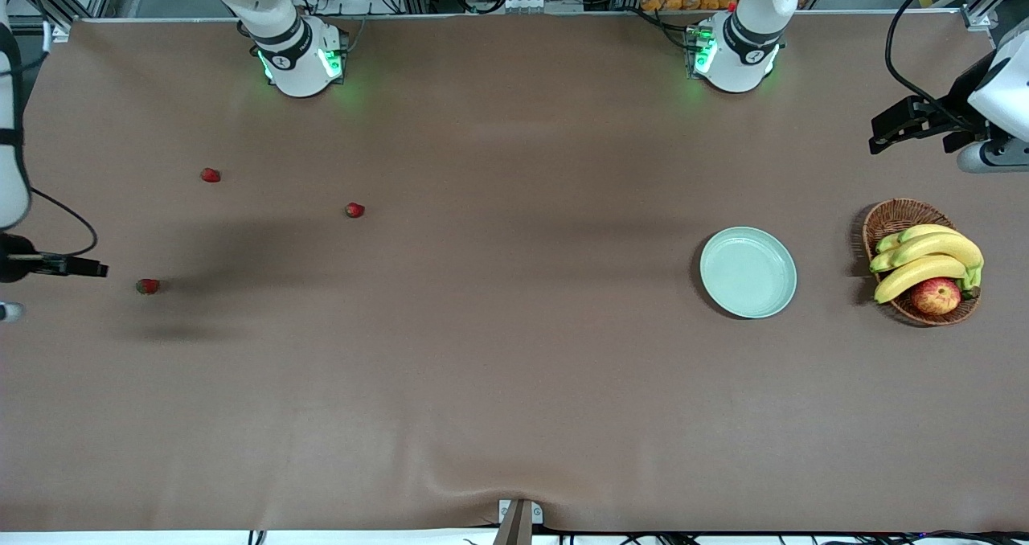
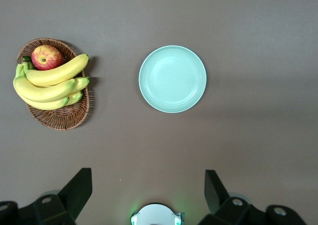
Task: Collect all strawberries into plate
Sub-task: 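Lower the right gripper onto the nearest strawberry and grasp it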
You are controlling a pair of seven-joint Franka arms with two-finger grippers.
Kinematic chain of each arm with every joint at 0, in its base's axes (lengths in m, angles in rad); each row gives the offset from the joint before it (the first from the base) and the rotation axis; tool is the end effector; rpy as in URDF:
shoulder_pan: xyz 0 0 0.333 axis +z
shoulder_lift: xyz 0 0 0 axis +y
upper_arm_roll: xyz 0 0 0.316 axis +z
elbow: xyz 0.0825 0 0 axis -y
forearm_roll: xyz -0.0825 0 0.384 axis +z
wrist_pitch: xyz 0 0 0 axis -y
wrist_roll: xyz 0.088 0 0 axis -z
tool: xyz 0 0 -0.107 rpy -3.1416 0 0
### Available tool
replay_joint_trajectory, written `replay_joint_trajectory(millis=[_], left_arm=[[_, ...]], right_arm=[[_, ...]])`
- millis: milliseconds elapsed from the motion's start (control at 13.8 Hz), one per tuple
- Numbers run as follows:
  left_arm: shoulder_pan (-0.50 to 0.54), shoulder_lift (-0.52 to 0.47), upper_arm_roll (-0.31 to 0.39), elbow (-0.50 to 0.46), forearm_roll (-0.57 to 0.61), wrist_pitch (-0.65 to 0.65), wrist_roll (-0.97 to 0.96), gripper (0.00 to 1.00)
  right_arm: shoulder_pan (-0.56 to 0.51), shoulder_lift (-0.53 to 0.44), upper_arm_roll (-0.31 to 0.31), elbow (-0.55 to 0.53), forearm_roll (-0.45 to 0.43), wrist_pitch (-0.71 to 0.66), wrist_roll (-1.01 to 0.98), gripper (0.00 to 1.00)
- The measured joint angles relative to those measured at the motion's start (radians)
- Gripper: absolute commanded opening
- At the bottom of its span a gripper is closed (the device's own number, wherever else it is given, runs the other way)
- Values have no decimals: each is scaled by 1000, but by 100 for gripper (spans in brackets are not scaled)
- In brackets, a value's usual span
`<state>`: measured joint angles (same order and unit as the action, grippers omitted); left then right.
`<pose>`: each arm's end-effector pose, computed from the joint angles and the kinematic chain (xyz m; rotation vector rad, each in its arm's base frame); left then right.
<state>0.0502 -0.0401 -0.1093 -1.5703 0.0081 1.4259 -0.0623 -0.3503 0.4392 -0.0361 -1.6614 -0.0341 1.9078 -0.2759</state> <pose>0.5256 -0.0314 0.6344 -3.1187 -0.0067 0.1617 0.6002 -0.2443 0.3394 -3.1045 0.1463 0.3075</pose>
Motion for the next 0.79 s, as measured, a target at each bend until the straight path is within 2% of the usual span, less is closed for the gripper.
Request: replay_joint_trajectory(millis=[361, 650, 795], left_arm=[[0, 0, 0, 1, 0, 0, 0, 100], [0, 0, 0, 1, 0, 0, 0, 100], [0, -1, -1, 3, 0, 0, 0, 100]], right_arm=[[-10, 61, 0, -71, -6, 130, -11, 98], [-37, 131, -1, -78, -8, 192, -24, 80], [-40, 146, 0, -78, -8, 203, -26, 76]])
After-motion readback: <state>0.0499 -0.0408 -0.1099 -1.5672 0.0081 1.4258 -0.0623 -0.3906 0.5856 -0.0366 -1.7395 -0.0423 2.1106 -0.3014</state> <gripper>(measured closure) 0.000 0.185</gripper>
